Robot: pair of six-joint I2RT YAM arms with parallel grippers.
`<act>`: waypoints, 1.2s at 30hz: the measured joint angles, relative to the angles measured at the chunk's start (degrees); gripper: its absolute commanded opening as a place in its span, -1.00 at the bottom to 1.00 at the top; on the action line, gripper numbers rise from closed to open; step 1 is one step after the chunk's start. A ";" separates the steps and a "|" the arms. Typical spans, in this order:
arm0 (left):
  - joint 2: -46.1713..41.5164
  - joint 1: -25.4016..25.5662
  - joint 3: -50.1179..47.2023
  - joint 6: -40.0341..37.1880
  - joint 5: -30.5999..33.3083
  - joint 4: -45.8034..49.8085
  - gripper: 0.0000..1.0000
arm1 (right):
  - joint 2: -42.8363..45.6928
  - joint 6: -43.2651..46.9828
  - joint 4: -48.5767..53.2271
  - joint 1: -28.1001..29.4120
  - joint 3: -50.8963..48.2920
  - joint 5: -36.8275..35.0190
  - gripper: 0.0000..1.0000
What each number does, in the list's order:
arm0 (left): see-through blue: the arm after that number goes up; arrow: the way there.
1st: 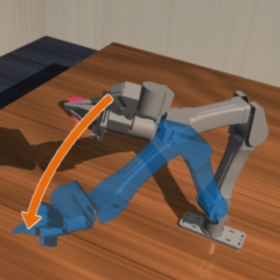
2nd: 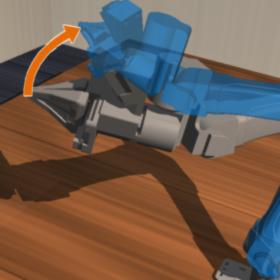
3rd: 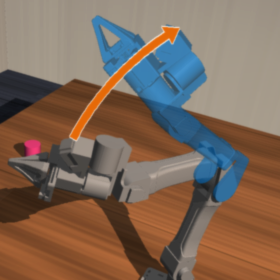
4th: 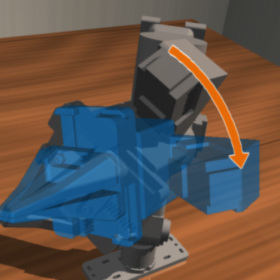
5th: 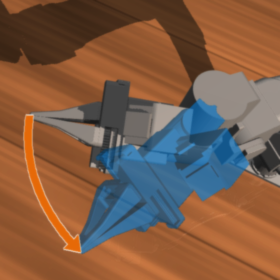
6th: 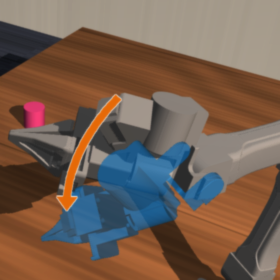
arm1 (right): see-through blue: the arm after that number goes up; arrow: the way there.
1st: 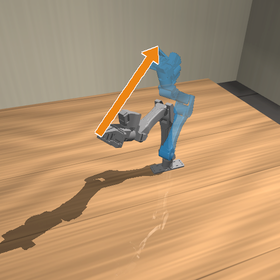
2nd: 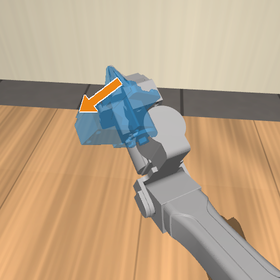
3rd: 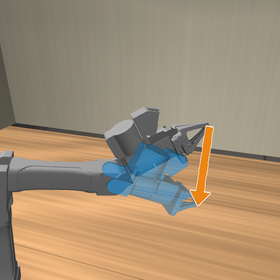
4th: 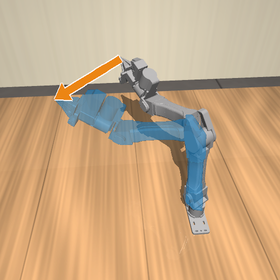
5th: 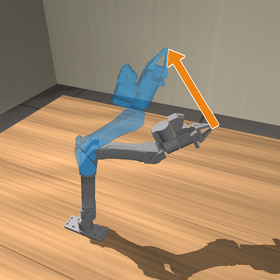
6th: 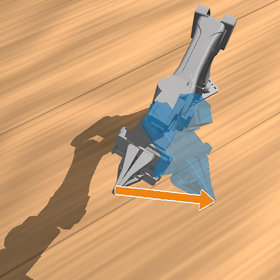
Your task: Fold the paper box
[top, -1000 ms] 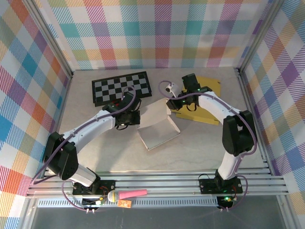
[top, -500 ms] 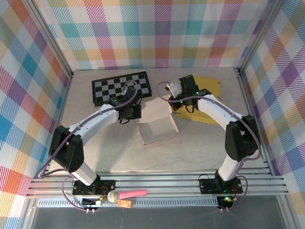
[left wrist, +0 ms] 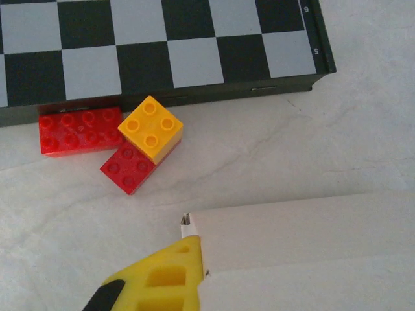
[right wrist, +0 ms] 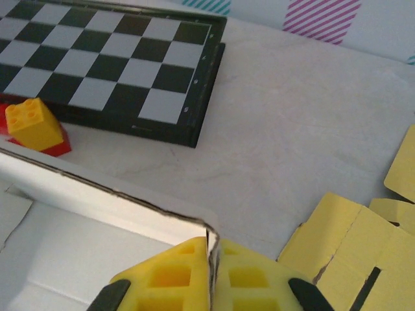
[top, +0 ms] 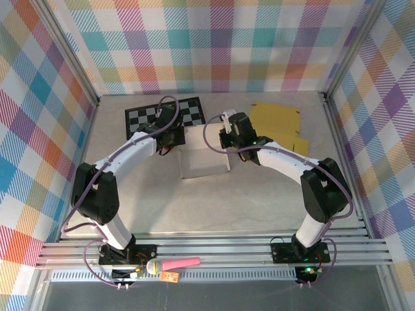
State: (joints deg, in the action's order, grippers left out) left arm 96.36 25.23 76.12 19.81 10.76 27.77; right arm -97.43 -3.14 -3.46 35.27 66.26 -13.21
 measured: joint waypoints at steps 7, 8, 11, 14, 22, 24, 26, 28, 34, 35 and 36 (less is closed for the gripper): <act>-5.31 0.02 -13.94 -1.29 -0.37 -13.62 -1.00 | 0.42 -3.98 -7.21 2.91 -6.27 -3.93 -1.00; -6.51 0.02 -15.63 -1.44 -0.35 -14.99 -1.00 | 0.66 -4.35 -7.78 3.34 -6.69 -4.42 -1.00; -8.92 0.02 -19.06 -1.49 -0.59 -18.01 -1.00 | 2.34 -5.49 -9.55 4.90 -8.57 -6.38 -1.00; -10.54 0.09 -21.77 -1.51 -1.20 -21.05 -1.00 | 4.46 -6.05 -10.45 6.40 -10.93 -8.48 -1.00; -13.07 2.12 -26.80 -2.27 -0.44 -26.49 -1.00 | 8.28 -8.74 -10.80 8.11 -16.13 -10.56 -1.00; -13.11 2.80 -27.15 -2.54 0.31 -26.82 -1.00 | 8.39 -9.97 -9.94 8.11 -16.11 -10.84 -1.00; -13.11 3.54 -27.36 -2.75 1.01 -26.84 -1.00 | 8.44 -11.82 -7.80 8.20 -15.76 -11.06 -0.97; -13.11 4.31 -27.56 -2.80 2.25 -26.84 -1.00 | 8.44 -14.36 -4.63 8.31 -14.64 -10.99 -0.75; -13.53 6.47 -28.61 -2.97 3.50 -27.36 -1.00 | 9.77 -21.99 6.67 9.01 -10.78 -7.54 -0.07; -13.77 6.64 -28.83 -3.06 3.45 -27.50 -1.00 | 10.29 -22.91 8.94 9.14 -9.94 -6.91 -0.02; -14.08 6.75 -29.00 -3.19 3.41 -27.56 -1.00 | 11.06 -23.87 11.67 9.25 -8.70 -5.86 0.08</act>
State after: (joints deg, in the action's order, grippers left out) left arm 82.28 31.99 47.11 16.62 14.17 0.21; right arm -86.37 -27.00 8.21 44.51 57.56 -19.07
